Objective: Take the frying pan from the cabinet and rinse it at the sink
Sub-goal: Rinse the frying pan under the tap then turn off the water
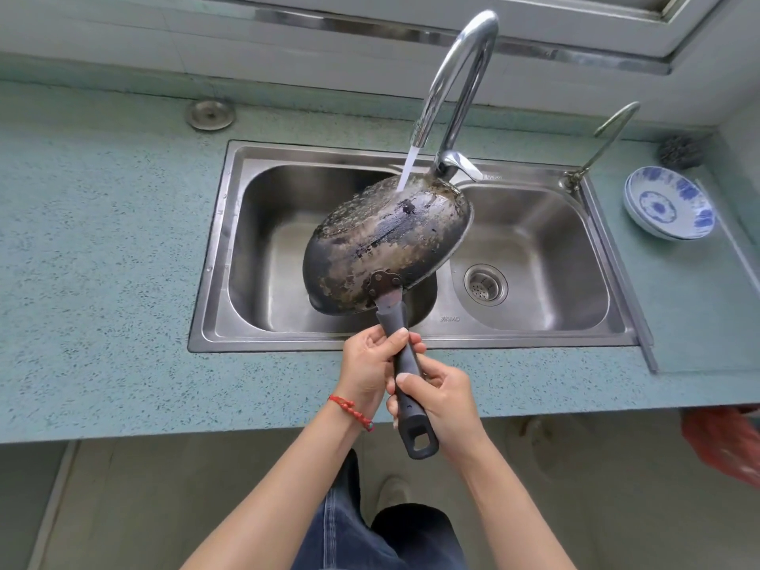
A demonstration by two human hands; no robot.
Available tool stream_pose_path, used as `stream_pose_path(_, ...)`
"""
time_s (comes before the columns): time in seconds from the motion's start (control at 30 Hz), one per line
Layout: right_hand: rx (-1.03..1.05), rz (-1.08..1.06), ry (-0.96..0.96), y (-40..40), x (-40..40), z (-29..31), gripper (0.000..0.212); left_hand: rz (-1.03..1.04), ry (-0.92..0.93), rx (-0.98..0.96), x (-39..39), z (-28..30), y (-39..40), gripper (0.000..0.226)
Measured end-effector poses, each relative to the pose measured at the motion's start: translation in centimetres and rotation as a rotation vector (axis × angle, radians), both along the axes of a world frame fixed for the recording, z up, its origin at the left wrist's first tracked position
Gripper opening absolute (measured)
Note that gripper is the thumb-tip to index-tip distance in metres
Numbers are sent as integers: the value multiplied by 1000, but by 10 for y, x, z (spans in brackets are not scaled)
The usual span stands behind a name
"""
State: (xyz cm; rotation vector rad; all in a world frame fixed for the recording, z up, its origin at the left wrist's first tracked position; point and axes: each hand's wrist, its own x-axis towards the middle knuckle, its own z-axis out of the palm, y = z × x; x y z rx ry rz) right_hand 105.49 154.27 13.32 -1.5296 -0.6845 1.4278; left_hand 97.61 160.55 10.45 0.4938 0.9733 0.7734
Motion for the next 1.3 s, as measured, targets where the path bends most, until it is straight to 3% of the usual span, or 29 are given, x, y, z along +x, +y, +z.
stream_pose_path(0.3,-20,4,-95,-1,-5,2,16,60,-139,-88,-2,-4,-4,17)
stream_pose_path(0.47,-21,7,-79,-1,-5,4,22,51,-119,-67,-3,-2,-5,17)
stream_pose_path(0.6,-1,3,33,-2,-2,8,4,18,-12,4,-2,-3,-4,13)
stream_pose_path(0.73,22,2,175,-3,-1,10,15,20,91,72,-3,8,-5,12)
stream_pose_path(1.07,67,-51,508,-8,-6,9,15,32,263,214,-4,24,-6,6)
stream_pose_path(1.3,57,-49,532,-12,-10,6,15,38,266,212,-8,20,-11,9)
